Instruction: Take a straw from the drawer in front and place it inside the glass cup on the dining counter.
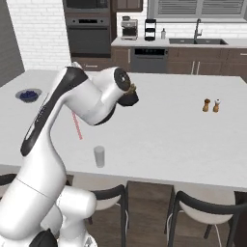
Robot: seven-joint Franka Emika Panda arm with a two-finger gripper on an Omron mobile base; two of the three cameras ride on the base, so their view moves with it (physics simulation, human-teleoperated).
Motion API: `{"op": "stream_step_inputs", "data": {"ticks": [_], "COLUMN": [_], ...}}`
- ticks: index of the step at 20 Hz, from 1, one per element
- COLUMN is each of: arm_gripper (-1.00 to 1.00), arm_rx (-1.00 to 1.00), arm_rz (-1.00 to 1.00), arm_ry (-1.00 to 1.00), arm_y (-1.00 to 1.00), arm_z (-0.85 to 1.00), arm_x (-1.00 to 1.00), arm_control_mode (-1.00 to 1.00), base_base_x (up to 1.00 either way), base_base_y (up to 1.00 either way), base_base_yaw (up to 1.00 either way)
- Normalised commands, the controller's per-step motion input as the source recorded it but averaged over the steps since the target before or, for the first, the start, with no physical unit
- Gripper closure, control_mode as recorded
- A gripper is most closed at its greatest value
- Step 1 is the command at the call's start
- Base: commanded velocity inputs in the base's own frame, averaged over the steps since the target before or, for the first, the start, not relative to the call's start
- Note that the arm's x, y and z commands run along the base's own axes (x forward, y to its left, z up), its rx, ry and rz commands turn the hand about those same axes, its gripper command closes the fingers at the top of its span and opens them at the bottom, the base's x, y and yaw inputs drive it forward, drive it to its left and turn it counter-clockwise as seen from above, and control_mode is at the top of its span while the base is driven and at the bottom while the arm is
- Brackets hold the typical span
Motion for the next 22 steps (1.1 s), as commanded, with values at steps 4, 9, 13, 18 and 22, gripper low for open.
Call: {"op": "stream_step_inputs", "data": {"ticks": [4, 9, 13, 18, 22], "arm_gripper": [1.00, 1.00, 1.00, 1.00, 1.00], "arm_rx": [0.30, 0.12, 0.00, 0.00, 0.00], "arm_rz": [0.03, 0.00, 0.00, -0.01, 0.00], "arm_ry": [-0.13, -0.03, 0.00, 0.00, -0.03], "arm_y": [0.00, 0.00, -0.01, -0.14, -0.25], "arm_z": [0.00, -0.05, -0.16, -0.25, -0.31], "arm_x": [0.28, 0.33, 0.43, 0.24, 0.00], "arm_control_mode": [-1.00, -1.00, -1.00, -1.00, -1.00], "base_base_x": [0.00, 0.00, 0.00, 0.00, 0.00], "base_base_y": [0.00, 0.00, 0.00, 0.00, 0.00], "base_base_yaw": [0.00, 0.00, 0.00, 0.00, 0.00]}}
